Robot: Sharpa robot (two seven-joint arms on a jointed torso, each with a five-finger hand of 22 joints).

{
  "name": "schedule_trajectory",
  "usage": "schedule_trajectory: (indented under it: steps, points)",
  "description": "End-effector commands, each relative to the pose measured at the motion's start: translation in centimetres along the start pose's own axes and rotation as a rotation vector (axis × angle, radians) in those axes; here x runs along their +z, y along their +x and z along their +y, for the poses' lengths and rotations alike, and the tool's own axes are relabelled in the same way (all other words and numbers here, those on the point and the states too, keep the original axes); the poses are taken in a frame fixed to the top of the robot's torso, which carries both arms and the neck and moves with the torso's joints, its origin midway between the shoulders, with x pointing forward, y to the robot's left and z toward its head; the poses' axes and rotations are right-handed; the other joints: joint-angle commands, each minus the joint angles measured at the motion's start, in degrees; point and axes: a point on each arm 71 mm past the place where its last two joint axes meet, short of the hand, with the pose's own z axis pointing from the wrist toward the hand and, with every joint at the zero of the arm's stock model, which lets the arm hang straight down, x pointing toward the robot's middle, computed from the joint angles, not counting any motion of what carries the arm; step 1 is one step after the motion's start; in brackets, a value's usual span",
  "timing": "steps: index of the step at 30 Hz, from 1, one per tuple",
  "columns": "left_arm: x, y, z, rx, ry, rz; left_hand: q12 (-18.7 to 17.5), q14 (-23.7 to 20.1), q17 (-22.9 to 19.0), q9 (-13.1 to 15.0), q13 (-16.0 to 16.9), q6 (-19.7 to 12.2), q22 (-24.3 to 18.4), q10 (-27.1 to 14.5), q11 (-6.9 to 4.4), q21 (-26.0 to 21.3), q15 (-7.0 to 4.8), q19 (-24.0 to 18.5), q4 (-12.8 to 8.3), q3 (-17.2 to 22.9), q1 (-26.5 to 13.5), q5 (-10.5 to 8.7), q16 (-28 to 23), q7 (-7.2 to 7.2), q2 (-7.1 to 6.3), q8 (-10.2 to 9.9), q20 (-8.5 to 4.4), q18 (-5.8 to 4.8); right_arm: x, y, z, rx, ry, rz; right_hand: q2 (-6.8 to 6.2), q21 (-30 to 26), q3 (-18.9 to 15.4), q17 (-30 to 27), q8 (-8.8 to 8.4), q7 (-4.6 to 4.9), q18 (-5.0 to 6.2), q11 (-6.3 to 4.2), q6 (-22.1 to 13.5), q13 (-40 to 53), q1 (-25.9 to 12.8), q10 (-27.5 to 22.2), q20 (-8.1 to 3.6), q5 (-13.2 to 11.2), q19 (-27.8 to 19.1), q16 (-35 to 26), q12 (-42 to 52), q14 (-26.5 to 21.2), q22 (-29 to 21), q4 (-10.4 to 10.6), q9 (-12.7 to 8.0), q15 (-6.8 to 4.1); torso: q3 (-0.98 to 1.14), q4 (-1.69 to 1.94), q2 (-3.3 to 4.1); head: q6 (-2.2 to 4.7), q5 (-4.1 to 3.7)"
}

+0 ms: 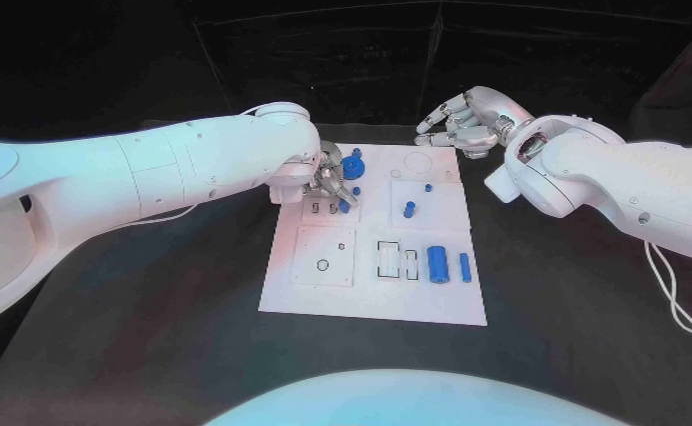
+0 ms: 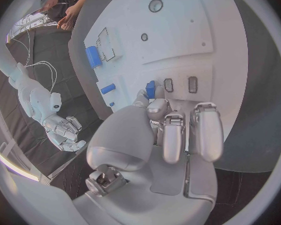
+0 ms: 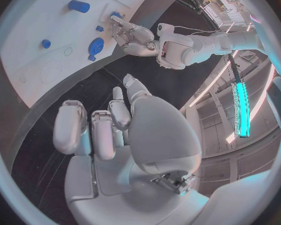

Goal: Assemble the parts on the task board

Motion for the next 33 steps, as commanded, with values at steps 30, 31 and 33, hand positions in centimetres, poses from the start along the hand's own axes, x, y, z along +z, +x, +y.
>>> schedule_trajectory:
  steps: [30, 31, 33]
  points:
    - [-2.3, 0.4, 3.8, -0.167, 0.111, -0.302, 0.36, 6.04, 15.09, 2.88, -0.56, 0.81, 1.01, 1.67, 0.06, 0.08, 0.54, 0.19, -14.25, 36.83, -10.3, -0.22, 0.18, 0.32, -12.31, 1.65, 0.39, -0.48, 0.0, -0.3, -0.3, -0.001, 0.006, -0.001, 0.49, -0.2, -0.46, 4.44, 0.11, 0.08, -0.36, 0.22, -0.79, -0.14, -0.32, -0.28, 0.33, 0.43, 0.03, -0.1, 0.11, 3.91, -0.04, 0.16, 0.14, 0.46, 0.11, 0.44, -0.22, -0.55, 0.72]
    - [-2.2, 0.5, 3.9, -0.17, 0.112, -0.312, 0.38, 6.04, 15.09, 2.89, -0.55, 0.84, 1.05, 1.7, 0.05, 0.1, 0.53, 0.21, -14.25, 36.9, -10.32, -0.22, 0.18, 0.31, -12.36, 1.66, 0.39, -0.49, 0.0, -0.3, -0.3, -0.001, 0.006, -0.001, 0.5, -0.21, -0.49, 4.44, 0.12, 0.08, -0.36, 0.23, -0.81, -0.14, -0.37, -0.29, 0.34, 0.41, 0.02, -0.1, 0.12, 3.91, -0.06, 0.2, 0.15, 0.47, 0.08, 0.42, -0.22, -0.55, 0.81]
    - [-2.1, 0.6, 4.2, -0.175, 0.112, -0.336, 0.42, 6.04, 15.09, 2.91, -0.51, 0.91, 1.13, 1.78, 0.04, 0.15, 0.52, 0.25, -14.25, 37.05, -10.36, -0.22, 0.18, 0.29, -12.48, 1.67, 0.38, -0.5, 0.0, -0.4, -0.3, -0.001, 0.007, -0.002, 0.5, -0.21, -0.49, 4.44, 0.12, 0.08, -0.36, 0.23, -0.81, -0.14, -0.38, -0.29, 0.34, 0.41, 0.02, -0.1, 0.12, 3.91, -0.06, 0.21, 0.16, 0.47, 0.07, 0.48, -0.23, -0.59, 0.82]
